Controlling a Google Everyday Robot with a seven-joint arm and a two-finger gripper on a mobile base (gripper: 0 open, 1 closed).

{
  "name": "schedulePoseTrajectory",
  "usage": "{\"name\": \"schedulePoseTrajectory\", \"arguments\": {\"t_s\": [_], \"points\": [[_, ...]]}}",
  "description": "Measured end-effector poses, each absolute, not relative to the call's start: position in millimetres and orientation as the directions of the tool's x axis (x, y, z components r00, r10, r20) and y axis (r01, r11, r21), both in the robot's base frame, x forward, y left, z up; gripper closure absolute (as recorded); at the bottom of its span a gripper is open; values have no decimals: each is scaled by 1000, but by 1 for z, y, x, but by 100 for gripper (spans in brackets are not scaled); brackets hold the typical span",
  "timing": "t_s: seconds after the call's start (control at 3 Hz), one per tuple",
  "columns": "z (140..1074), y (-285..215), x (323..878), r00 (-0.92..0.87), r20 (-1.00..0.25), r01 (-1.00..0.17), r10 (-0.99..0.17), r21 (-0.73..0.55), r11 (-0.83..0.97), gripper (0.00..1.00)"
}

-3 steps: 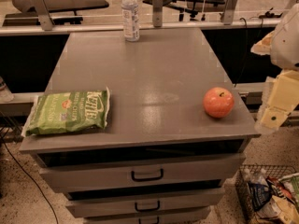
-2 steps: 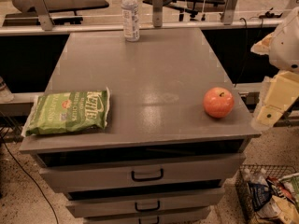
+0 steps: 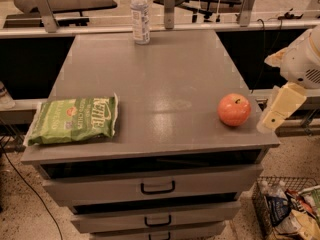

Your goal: Move apple near green jalapeno chip bag

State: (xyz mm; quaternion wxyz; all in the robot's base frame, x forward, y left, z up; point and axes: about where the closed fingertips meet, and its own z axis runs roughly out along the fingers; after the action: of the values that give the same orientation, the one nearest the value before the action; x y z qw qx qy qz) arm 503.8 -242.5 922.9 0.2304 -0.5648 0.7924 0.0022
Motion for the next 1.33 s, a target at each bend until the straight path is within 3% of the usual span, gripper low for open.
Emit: {"name": "schedulePoseTrajectory", "arguments": {"t_s": [1.0, 1.33], "points": [[872, -225, 539, -289, -496, -894, -819, -166, 416, 4], [860, -215, 548, -306, -536, -889, -787, -134, 437, 29]]}}
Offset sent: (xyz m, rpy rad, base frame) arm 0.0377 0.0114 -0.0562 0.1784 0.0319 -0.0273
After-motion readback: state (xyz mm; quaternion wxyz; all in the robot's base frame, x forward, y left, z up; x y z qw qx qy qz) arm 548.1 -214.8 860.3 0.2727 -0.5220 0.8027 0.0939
